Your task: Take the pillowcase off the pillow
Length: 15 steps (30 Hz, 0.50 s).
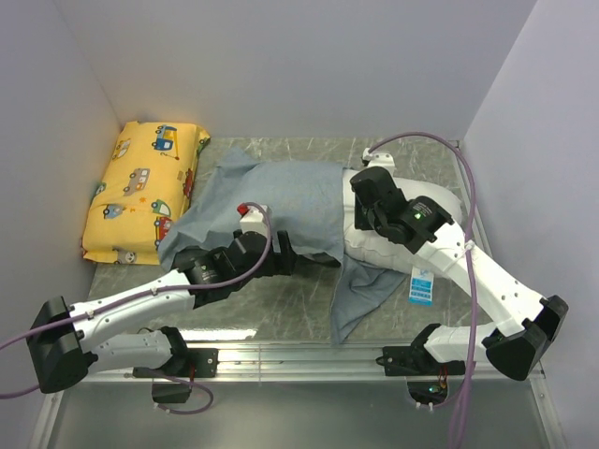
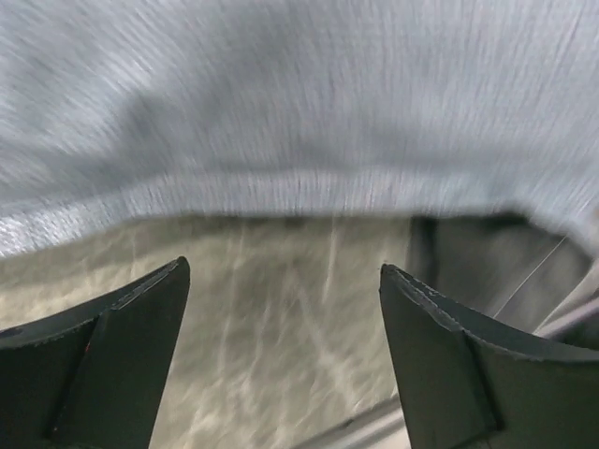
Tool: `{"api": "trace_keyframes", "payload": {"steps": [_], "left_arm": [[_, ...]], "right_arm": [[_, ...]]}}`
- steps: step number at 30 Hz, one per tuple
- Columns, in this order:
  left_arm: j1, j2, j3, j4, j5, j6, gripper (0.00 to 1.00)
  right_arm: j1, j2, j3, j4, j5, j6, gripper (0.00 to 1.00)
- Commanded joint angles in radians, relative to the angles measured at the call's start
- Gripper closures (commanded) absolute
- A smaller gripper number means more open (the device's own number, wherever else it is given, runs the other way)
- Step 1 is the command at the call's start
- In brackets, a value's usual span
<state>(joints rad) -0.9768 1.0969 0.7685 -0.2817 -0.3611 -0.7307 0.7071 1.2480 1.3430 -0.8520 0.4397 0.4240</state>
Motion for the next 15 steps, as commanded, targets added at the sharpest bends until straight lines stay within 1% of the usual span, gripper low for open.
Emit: {"api": "trace_keyframes", "payload": {"steps": [1,4,6,8,10,11,15], "left_arm": [[-0.008,-0.015,-0.012,0.145,-0.147,-0.123,0.12],[-0.01,-0.006,-0.032,0.157,-0.148,-0.228,0.12],[-0.01,-0.002,-0.067,0.197,-0.147,-0.304,0.12],[-0.013,-0.008,-0.104,0.226,-0.185,-0.369,0.11],[-0.016,-0.017,-0.121,0.269,-0.214,-0.369,0.1],[-0.016,-0.006,-0.123,0.282,-0.232,-0.34,0.09],[-0.017,0.086,-0.054,0.299,-0.278,-0.265,0.09]], "right_arm": [[-0.001,-0.05,0.082,0.056,0.045,-0.021,1.0],[0.0,-0.052,0.093,0.042,0.05,-0.021,1.0],[0.0,-0.056,0.096,0.037,0.048,-0.021,1.0],[0.0,-0.059,0.099,0.037,0.042,-0.021,1.0],[0.002,-0.064,0.099,0.036,0.037,-0.021,1.0],[0.003,-0.065,0.1,0.034,0.039,-0.021,1.0],[0.0,-0.07,0.113,0.025,0.044,-0.022,1.0]]}}
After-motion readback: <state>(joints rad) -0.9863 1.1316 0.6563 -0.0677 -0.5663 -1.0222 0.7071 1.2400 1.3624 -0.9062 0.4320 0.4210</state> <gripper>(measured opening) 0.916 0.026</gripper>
